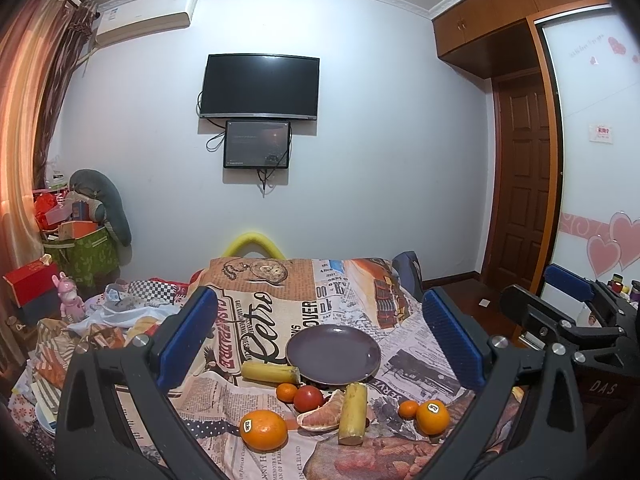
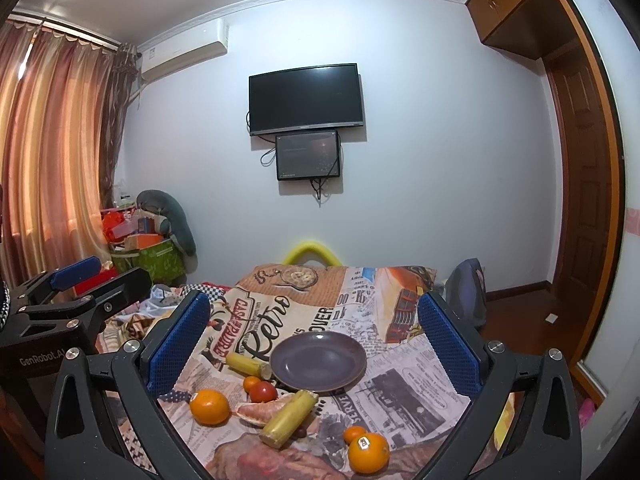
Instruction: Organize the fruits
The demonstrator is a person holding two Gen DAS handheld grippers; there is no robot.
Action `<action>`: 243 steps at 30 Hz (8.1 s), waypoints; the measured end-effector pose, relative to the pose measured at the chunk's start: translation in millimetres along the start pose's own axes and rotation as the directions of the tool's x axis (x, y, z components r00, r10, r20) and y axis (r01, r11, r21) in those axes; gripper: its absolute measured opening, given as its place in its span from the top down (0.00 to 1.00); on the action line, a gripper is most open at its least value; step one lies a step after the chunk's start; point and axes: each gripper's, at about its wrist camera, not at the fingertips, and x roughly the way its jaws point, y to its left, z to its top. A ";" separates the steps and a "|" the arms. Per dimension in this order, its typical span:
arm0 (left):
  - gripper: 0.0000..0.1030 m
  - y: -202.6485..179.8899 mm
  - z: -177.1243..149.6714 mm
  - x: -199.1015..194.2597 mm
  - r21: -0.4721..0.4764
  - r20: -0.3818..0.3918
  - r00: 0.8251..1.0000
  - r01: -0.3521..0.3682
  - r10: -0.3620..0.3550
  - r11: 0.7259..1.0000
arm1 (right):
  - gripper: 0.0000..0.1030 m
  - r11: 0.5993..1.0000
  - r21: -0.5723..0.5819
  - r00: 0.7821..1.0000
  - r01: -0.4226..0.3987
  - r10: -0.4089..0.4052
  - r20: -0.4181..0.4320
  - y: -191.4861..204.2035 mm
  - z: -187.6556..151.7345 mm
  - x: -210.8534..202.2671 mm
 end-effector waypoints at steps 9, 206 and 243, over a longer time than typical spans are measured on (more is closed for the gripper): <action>0.00 -1.3 0.0 0.0 0.001 0.001 1.000 0.001 -0.001 1.000 | 0.00 1.000 0.005 1.000 -0.002 0.002 -0.003 -0.8 1.2 -1.0; 0.33 41.6 -131.3 409.0 0.065 -0.677 0.736 0.057 0.002 0.996 | 0.45 0.995 0.024 0.722 -0.100 0.089 -0.686 -67.9 -123.7 358.9; 0.25 69.6 -87.6 266.6 0.059 -0.588 0.807 -0.016 0.047 0.998 | 0.42 0.992 0.034 0.755 -0.120 0.113 -0.646 -47.1 -82.2 228.2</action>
